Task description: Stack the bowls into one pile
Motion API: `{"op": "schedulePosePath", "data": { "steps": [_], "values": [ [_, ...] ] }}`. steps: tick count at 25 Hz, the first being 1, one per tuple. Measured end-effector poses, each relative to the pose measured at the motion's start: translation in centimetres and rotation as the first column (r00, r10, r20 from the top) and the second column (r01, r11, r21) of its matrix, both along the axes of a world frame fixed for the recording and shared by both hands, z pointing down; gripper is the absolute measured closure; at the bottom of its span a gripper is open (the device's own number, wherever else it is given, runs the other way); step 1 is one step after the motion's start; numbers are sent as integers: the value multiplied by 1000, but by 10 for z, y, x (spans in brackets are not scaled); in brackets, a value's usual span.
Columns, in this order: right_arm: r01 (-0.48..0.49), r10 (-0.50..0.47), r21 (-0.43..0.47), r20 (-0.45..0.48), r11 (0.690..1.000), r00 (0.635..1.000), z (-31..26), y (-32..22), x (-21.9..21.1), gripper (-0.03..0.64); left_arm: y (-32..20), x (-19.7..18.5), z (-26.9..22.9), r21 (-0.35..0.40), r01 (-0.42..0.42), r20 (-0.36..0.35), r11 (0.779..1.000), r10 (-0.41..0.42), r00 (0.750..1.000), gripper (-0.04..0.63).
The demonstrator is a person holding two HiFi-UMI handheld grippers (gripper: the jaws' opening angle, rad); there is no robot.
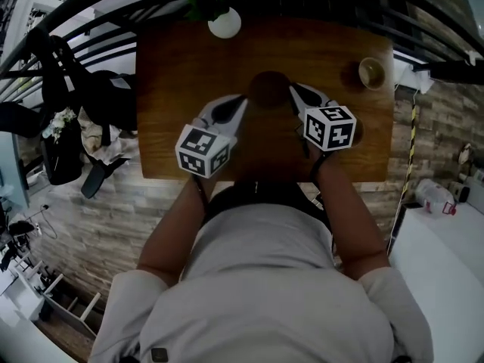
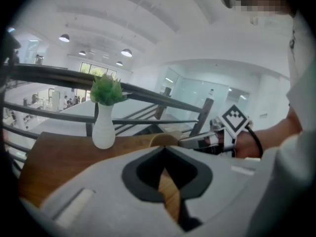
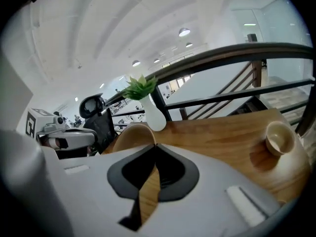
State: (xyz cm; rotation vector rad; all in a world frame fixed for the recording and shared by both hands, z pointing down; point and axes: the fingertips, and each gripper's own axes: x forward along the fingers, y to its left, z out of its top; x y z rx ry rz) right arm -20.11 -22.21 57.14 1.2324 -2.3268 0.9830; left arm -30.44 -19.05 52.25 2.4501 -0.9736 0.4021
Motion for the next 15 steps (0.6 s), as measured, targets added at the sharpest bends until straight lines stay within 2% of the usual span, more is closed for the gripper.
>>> {"op": "schedulePosePath", "data": {
  "steps": [6,15],
  "values": [
    [-40,40,95,3,995,999,-79,41,-11,601,46,-18,-69,81,-26,-17,996,27,999,591],
    [-107,110,224,-1,969,994,-157,116,-27,601,120,-44,-147,227,-83,-33,970,93,995,591]
  ]
}}
